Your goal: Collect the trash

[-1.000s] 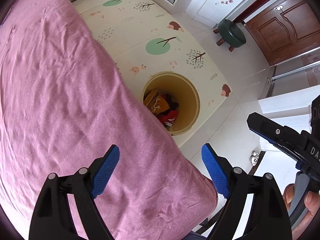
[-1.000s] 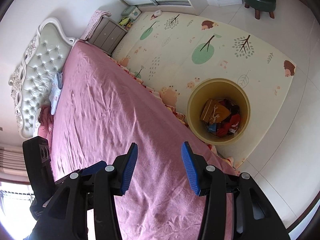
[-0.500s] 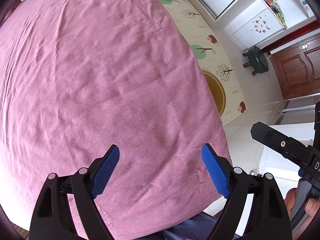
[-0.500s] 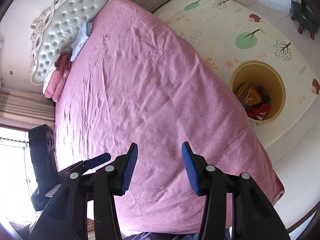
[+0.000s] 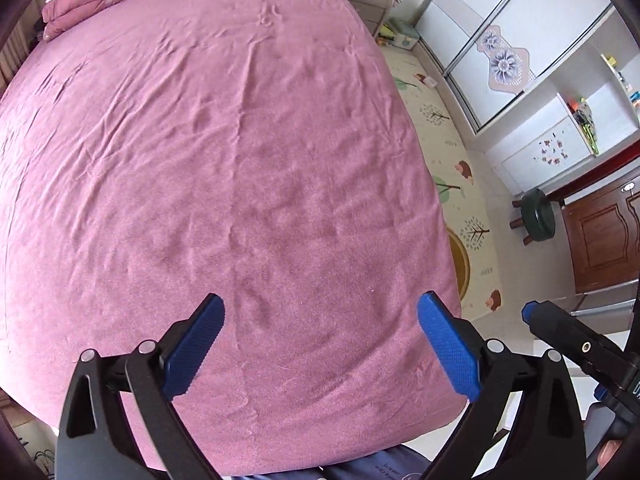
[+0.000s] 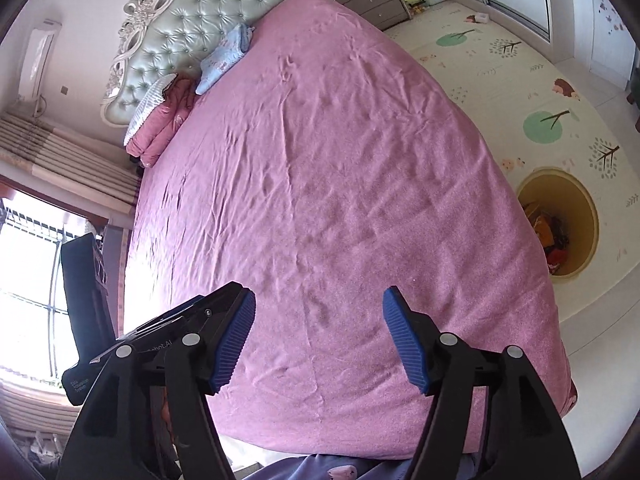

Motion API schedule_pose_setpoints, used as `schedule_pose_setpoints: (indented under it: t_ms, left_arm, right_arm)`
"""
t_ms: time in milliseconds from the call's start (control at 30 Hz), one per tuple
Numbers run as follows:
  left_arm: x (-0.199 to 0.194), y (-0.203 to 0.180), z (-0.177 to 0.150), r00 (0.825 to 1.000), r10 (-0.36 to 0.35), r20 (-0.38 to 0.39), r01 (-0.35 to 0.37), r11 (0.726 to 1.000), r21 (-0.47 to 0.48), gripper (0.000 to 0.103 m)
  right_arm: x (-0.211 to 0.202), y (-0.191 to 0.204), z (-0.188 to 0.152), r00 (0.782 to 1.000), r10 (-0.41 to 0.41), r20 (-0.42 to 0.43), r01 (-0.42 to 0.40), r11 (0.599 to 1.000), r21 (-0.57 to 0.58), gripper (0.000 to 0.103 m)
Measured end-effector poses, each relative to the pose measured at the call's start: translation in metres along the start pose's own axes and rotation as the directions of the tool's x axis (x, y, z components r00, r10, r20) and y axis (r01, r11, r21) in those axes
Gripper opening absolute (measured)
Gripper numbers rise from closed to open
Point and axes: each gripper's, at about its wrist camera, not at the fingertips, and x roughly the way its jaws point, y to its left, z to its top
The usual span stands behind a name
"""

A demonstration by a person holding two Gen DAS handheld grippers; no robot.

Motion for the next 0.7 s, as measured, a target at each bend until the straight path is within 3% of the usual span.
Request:
schedule_pose_setpoints:
  t_ms: [100,167,367,600,700]
  left_arm:
    - [-0.03,0.008,-0.001,0.997,0.023,0.078,-0.022,0.999,-0.026,0.099]
    - [-0.051,0.012,-0.004,0.99,0.045,0.135,-0.039,0.998,-0.049,0.099]
    - [-0.1,0.008,-0.015,0.952,0.101,0.288,-0.089,0.994,-0.056,0.099]
    - [-0.132,0.002,-0.024,0.895,0.216,0.391,-0.214,0.976,-0.049,0.099]
    - [-0.138,0.006,-0.025,0.891,0.214,0.4,-0.209,0.976,-0.055,0.099]
  right_arm:
    - [-0.015,0.019,0.003,0.999,0.006,0.05,-0.004,0.999,-0.039,0.082]
    - [-0.024,0.031,0.005,0.996,-0.011,0.092,0.018,0.997,-0.071,0.085]
    - [-0.047,0.06,0.001,0.981,-0.02,0.192,0.056,0.981,-0.185,0.094]
    - [-0.062,0.071,0.0,0.958,-0.017,0.285,0.081,0.974,-0.212,0.094]
    - [-0.061,0.076,-0.002,0.96,-0.003,0.28,0.073,0.969,-0.237,0.094]
